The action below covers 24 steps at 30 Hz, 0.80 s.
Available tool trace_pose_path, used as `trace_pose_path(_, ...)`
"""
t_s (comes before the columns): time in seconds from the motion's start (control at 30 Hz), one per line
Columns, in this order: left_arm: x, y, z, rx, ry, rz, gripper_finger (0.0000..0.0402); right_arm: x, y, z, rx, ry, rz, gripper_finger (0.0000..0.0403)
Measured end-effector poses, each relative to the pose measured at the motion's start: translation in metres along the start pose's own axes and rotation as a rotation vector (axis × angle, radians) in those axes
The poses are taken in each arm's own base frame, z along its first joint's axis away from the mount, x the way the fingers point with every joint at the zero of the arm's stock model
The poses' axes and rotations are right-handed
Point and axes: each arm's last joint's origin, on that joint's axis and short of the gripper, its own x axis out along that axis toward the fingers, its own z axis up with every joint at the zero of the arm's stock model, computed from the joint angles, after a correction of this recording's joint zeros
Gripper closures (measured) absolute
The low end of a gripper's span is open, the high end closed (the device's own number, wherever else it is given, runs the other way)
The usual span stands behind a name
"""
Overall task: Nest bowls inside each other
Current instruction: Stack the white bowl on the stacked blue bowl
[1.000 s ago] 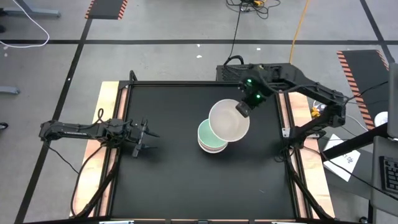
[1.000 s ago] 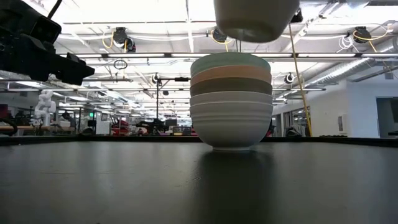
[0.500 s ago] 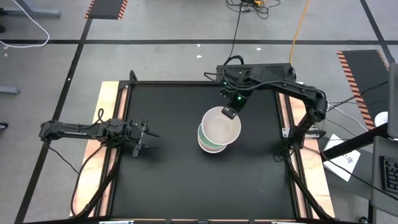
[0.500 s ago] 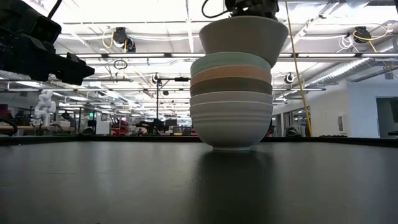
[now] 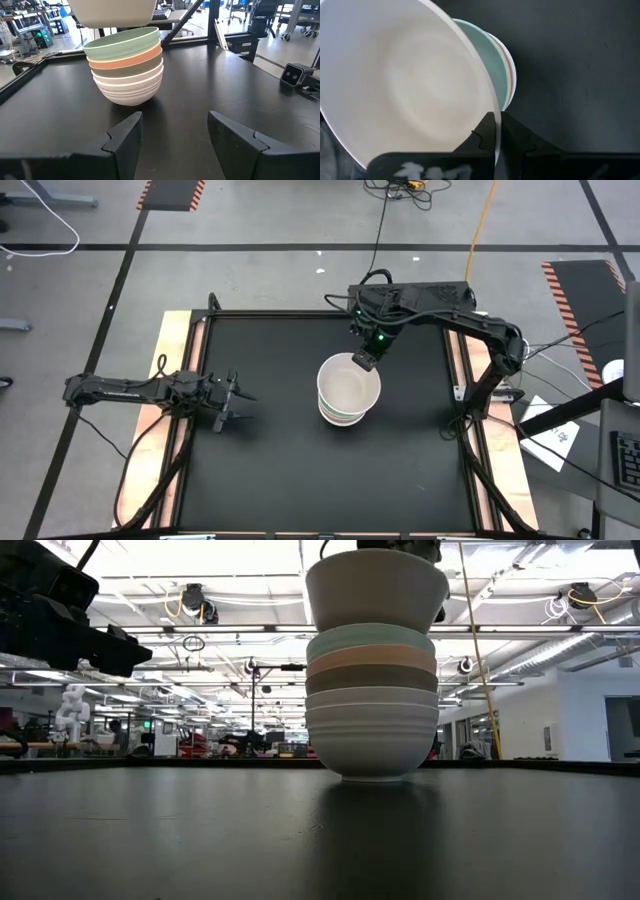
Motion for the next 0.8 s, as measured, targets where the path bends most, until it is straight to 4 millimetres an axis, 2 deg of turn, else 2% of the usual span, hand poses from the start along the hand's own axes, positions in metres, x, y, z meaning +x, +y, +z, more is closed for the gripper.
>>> trace_pose_path(0.13, 0.0, 0.0, 0.0, 0.003, 0.0, 0.0, 0.0176, 0.004, -0.004, 0.003, 0.025, 0.021, -0.009, 0.0403)
trace_pose_path(0.53, 0.0, 0.0, 0.0, 0.004, 0.0, 0.0, 0.0176, 0.035, -0.011, 0.013, 0.061, 0.155, -0.024, 0.0403)
trace_pose_path(0.8, 0.0, 0.0, 0.0, 0.003, 0.0, 0.0, 0.0176, 0.039, -0.012, 0.016, 0.049, 0.154, -0.025, 0.0402)
